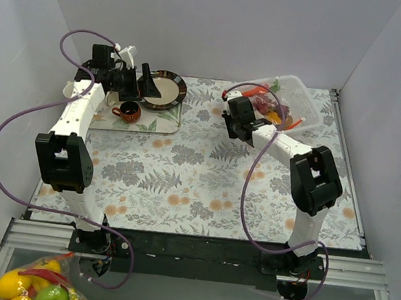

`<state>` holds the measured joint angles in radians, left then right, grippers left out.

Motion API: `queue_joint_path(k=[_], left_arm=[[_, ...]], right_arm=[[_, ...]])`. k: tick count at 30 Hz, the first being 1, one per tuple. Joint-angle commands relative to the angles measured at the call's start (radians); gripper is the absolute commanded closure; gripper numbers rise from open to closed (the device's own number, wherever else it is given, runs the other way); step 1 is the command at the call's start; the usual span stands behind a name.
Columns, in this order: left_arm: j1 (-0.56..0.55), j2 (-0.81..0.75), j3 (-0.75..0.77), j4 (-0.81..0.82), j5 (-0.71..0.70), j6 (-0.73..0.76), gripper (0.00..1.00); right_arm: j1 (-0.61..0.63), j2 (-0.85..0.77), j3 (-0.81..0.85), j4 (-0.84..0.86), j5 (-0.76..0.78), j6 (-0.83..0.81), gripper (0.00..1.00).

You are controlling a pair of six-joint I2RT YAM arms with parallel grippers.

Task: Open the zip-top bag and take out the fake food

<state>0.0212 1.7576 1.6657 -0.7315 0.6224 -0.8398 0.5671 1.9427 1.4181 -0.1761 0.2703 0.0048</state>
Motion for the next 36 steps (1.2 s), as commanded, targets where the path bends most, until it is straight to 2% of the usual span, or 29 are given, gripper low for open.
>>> queue_joint_path(k=[1,6,10,15,18,20,24,28,30,32,35,36], left_arm=[[-0.003,-0.069,-0.024,0.015,-0.021,0.013,0.02],[-0.003,-0.087,-0.029,0.011,0.013,-0.001,0.02],[-0.003,-0.116,-0.069,0.026,0.068,-0.027,0.02],[-0.001,-0.148,-0.109,0.014,0.119,-0.028,0.02],[-0.003,-0.167,-0.110,-0.008,0.112,-0.007,0.02],[-0.001,-0.178,-0.110,-0.022,0.105,0.001,0.02],[-0.003,-0.205,-0.100,-0.054,0.099,0.027,0.02],[-0.003,-0.231,-0.104,-0.060,0.092,0.048,0.02],[-0.003,-0.231,-0.104,-0.052,0.094,0.045,0.02],[-0.003,-0.224,-0.098,-0.054,0.109,0.042,0.02],[-0.003,-0.214,-0.095,-0.052,0.152,0.035,0.02],[-0.003,-0.214,-0.098,-0.046,0.158,0.030,0.02]], right_arm=[[0.031,-0.169,-0.164,-0.003,-0.036,0.092,0.94],[0.120,-0.370,-0.442,0.049,-0.065,0.156,0.96],[0.232,-0.508,-0.559,0.066,-0.135,0.205,0.96],[0.439,-0.525,-0.564,0.029,-0.099,0.297,0.87],[0.510,-0.487,-0.529,0.014,-0.048,0.352,0.84],[0.548,-0.440,-0.493,0.007,-0.040,0.405,0.83],[0.651,-0.361,-0.453,-0.048,-0.037,0.408,0.87],[0.758,-0.407,-0.518,-0.080,-0.075,0.380,0.84],[0.786,-0.441,-0.573,-0.102,-0.103,0.380,0.57],[0.789,-0.499,-0.610,-0.126,-0.131,0.386,0.20],[0.789,-0.571,-0.646,-0.197,-0.083,0.388,0.02],[0.789,-0.590,-0.650,-0.216,-0.063,0.394,0.02]])
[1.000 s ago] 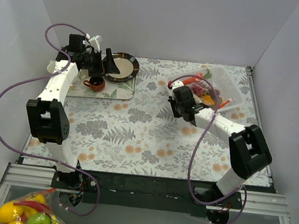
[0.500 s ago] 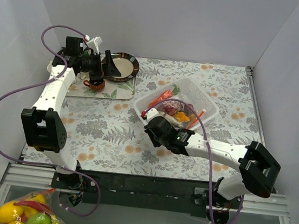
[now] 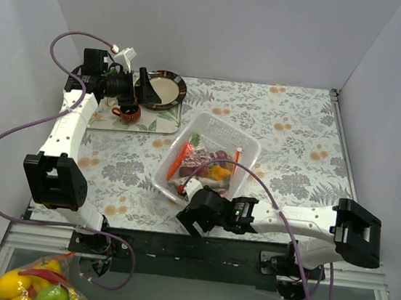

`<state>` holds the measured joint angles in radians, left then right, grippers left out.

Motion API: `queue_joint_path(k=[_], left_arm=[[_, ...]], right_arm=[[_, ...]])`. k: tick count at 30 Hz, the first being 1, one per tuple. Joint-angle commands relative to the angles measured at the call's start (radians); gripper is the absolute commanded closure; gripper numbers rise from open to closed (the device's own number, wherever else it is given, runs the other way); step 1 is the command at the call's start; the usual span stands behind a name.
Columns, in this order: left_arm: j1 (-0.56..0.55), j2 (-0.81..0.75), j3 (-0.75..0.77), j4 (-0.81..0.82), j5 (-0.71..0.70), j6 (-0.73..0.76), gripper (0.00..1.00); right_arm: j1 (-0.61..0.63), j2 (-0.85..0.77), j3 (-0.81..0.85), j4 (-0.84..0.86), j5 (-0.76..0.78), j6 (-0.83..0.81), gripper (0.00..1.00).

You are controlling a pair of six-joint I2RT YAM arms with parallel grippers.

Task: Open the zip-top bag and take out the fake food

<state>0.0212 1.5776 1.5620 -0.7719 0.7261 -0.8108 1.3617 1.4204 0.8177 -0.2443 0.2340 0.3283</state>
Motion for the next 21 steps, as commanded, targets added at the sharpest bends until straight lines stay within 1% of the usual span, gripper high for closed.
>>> queue_joint_path(k=[1,3,8,11,12,15,16,18,19,20,21], left_arm=[[-0.003,-0.034,0.004,-0.003,0.065,-0.004,0.02],[-0.003,-0.031,0.001,0.009,0.070,-0.011,0.02],[-0.001,-0.031,-0.011,0.008,0.072,-0.007,0.02],[-0.003,-0.044,-0.049,0.010,0.070,0.015,0.02],[-0.004,-0.048,-0.063,0.011,0.076,0.022,0.02],[-0.003,-0.065,-0.124,-0.010,0.102,0.071,0.02],[-0.001,-0.079,-0.155,-0.018,0.107,0.099,0.02],[-0.003,-0.091,-0.184,-0.056,0.140,0.143,0.02],[-0.003,-0.099,-0.197,-0.076,0.154,0.168,0.02],[-0.003,-0.109,-0.227,-0.110,0.165,0.217,0.02],[-0.001,-0.114,-0.244,-0.130,0.186,0.241,0.02]], right_arm=[[-0.006,-0.101,-0.042,-0.156,0.000,0.071,0.01],[-0.006,-0.148,-0.014,-0.168,0.031,0.086,0.01],[-0.009,-0.253,0.089,-0.193,0.165,0.155,0.02],[-0.027,-0.287,0.136,-0.271,0.232,0.204,0.01],[-0.035,-0.300,0.138,-0.273,0.243,0.210,0.02],[-0.093,-0.305,0.113,-0.185,0.194,0.180,0.03],[-0.113,-0.295,0.110,-0.165,0.126,0.179,0.04],[-0.165,-0.238,0.118,-0.130,0.052,0.195,0.04],[-0.176,-0.216,0.124,-0.135,0.015,0.207,0.04],[-0.177,-0.193,0.132,-0.139,0.014,0.224,0.04],[-0.177,-0.151,0.146,-0.180,0.018,0.242,0.03]])
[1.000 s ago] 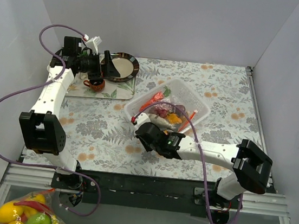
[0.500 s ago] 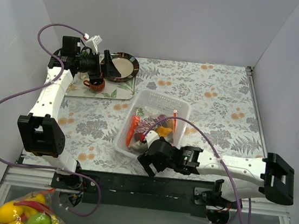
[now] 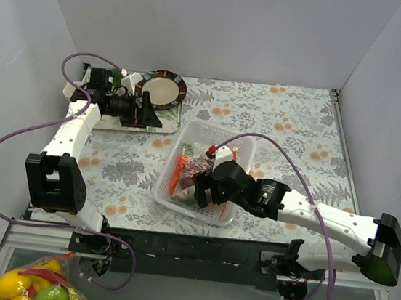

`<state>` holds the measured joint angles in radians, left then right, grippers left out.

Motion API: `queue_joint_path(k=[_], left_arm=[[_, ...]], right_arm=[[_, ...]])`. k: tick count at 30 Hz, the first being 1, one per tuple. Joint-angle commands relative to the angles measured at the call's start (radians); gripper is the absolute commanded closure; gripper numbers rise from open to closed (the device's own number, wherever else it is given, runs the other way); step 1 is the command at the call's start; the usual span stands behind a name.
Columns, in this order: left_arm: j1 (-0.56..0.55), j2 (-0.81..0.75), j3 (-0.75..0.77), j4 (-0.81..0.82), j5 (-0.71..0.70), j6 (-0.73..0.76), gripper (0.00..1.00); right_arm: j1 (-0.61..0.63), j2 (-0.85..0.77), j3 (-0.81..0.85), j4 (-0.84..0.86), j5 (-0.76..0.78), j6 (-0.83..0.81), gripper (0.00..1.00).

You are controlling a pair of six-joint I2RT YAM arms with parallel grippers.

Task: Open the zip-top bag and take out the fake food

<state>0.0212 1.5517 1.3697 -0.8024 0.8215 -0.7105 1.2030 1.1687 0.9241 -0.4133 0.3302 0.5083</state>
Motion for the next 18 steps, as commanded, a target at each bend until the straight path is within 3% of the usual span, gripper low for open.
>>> queue_joint_path(k=[1,8,13,18], left_arm=[[-0.003,-0.091,-0.069,-0.115,0.097,0.166,0.02],[-0.050,-0.130,-0.202,-0.137,0.183,0.275,0.02],[-0.179,-0.156,-0.311,0.055,0.192,0.157,0.02],[-0.319,-0.104,-0.299,0.179,0.150,0.054,0.02]], right_arm=[[-0.022,0.123,0.047,-0.036,-0.053,0.084,0.03],[-0.138,0.140,-0.042,0.005,-0.065,0.134,0.01],[-0.238,0.083,-0.070,0.004,-0.053,0.112,0.01],[-0.267,0.030,-0.076,-0.009,-0.040,0.101,0.01]])
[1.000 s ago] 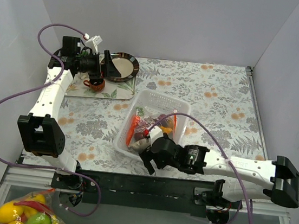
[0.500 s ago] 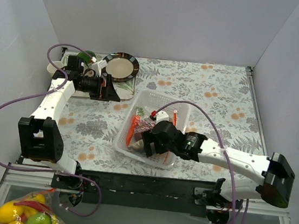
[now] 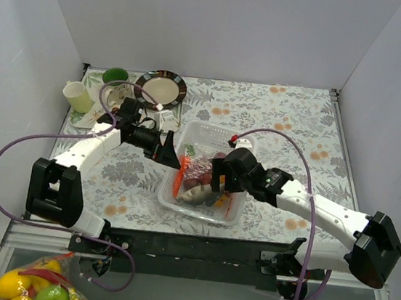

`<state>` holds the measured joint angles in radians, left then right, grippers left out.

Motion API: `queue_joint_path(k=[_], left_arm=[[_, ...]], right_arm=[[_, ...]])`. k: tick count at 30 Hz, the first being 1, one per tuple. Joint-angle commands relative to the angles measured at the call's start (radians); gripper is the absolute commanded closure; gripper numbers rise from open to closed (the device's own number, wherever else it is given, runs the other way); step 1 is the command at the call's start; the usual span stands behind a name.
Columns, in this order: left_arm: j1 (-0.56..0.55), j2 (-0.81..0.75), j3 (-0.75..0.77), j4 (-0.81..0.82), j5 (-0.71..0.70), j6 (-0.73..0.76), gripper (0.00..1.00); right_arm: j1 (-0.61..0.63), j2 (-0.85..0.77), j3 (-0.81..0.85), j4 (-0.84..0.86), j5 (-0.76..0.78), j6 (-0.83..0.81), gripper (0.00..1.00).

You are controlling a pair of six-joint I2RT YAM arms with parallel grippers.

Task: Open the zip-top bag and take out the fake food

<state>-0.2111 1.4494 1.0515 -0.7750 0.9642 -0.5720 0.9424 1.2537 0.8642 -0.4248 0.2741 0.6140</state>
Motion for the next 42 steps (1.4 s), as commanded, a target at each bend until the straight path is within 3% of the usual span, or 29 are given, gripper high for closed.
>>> queue_joint_path(k=[1,8,15,18,19,21,22,24,25,27,33,36,42], left_arm=[[-0.124,0.018,0.043,0.167,0.005,-0.106,0.02],[-0.246,0.160,0.145,0.172,-0.028,-0.161,0.02],[-0.269,0.118,0.110,0.184,0.011,-0.187,0.02],[-0.274,0.111,0.126,0.192,0.033,-0.198,0.02],[-0.274,0.114,0.143,0.172,0.037,-0.198,0.02],[-0.274,0.123,0.236,0.117,0.036,-0.157,0.02],[-0.272,0.129,0.269,0.055,0.033,-0.141,0.02],[-0.266,0.126,0.333,0.002,0.030,-0.115,0.02],[-0.254,0.111,0.376,-0.030,0.027,-0.091,0.02],[-0.225,0.092,0.393,-0.050,-0.036,-0.053,0.02],[-0.087,0.063,0.210,0.061,-0.178,0.004,0.02],[-0.085,0.052,0.116,0.165,-0.235,-0.032,0.02],[-0.151,0.101,0.084,0.217,-0.197,-0.098,0.02]], right_arm=[[-0.008,-0.060,-0.020,0.018,0.008,-0.005,0.01],[-0.051,0.018,-0.017,0.052,-0.001,-0.039,0.02],[-0.191,0.047,-0.085,0.156,-0.067,-0.097,0.05],[-0.252,0.046,-0.102,0.198,-0.108,-0.109,0.17],[-0.263,0.046,-0.103,0.202,-0.110,-0.115,0.29],[-0.269,0.049,-0.105,0.204,-0.113,-0.120,0.41],[-0.272,0.052,-0.105,0.201,-0.113,-0.122,0.55],[-0.272,0.046,-0.109,0.195,-0.108,-0.122,0.72],[-0.272,0.039,-0.113,0.190,-0.104,-0.123,0.90],[-0.274,0.013,-0.126,0.181,-0.087,-0.120,0.99],[-0.281,-0.109,-0.128,0.173,-0.062,-0.140,0.99],[-0.283,-0.149,-0.084,0.170,-0.070,-0.151,0.99],[-0.284,-0.148,0.033,0.120,-0.059,-0.174,0.99]])
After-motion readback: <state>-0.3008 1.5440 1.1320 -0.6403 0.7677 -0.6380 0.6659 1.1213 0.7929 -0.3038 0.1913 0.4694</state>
